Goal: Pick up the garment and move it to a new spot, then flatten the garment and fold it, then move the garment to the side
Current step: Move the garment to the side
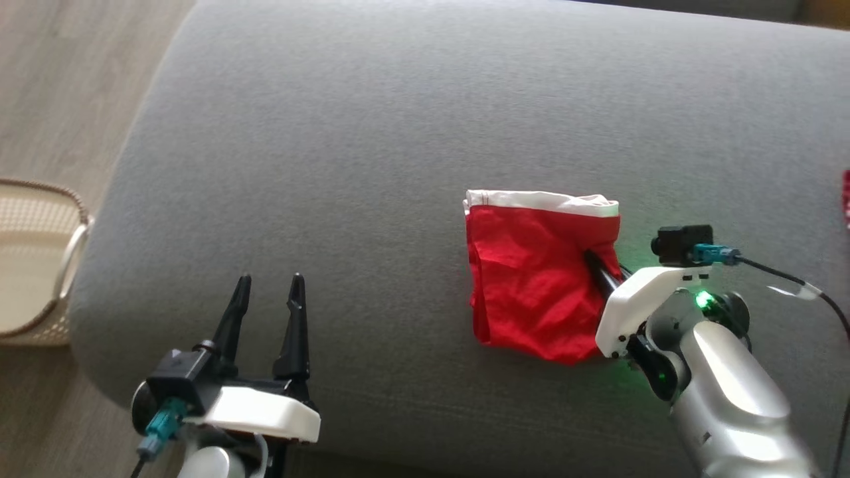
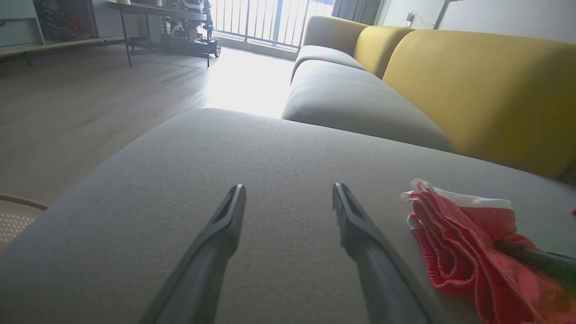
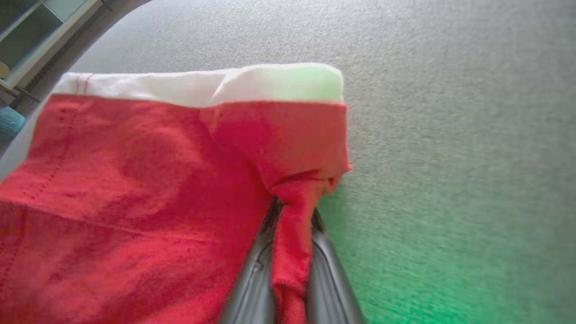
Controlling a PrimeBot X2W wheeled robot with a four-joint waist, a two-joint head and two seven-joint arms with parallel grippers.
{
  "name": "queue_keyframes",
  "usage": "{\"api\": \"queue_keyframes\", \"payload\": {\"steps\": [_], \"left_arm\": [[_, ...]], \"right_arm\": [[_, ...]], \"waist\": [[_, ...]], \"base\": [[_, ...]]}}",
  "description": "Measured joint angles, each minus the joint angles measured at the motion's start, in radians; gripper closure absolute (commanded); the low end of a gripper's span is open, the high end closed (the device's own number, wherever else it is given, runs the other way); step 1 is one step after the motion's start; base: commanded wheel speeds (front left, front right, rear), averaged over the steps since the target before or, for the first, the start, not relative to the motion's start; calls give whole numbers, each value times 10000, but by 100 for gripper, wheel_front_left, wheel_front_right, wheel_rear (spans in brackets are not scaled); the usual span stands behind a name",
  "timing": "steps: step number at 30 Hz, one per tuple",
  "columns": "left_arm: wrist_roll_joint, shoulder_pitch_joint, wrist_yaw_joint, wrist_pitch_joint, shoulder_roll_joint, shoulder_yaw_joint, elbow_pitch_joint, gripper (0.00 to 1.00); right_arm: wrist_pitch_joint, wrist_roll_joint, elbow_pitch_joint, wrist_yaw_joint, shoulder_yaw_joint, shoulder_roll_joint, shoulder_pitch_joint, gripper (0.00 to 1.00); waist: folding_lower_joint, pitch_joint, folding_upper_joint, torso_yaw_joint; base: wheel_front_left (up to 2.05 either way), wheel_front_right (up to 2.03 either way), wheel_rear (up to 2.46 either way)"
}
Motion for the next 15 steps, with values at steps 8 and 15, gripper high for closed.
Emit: {"api": "queue_keyframes", "payload": {"steps": [8,15], "left_arm": [[339,-345,-184,0,6,-105,-211,0],[878,-1521,-339,-2,-6,-412,-593,0]], "right_arm": [[69,-1103,-527,0,1239,-1039,-718,100],[506,-1363,-1760,0,1944,-2380,-1589,100]], "waist": [[0,41,0,-1025],[0,559,0,-2179]], "base": [[0,0,0],[0,0,0]]}}
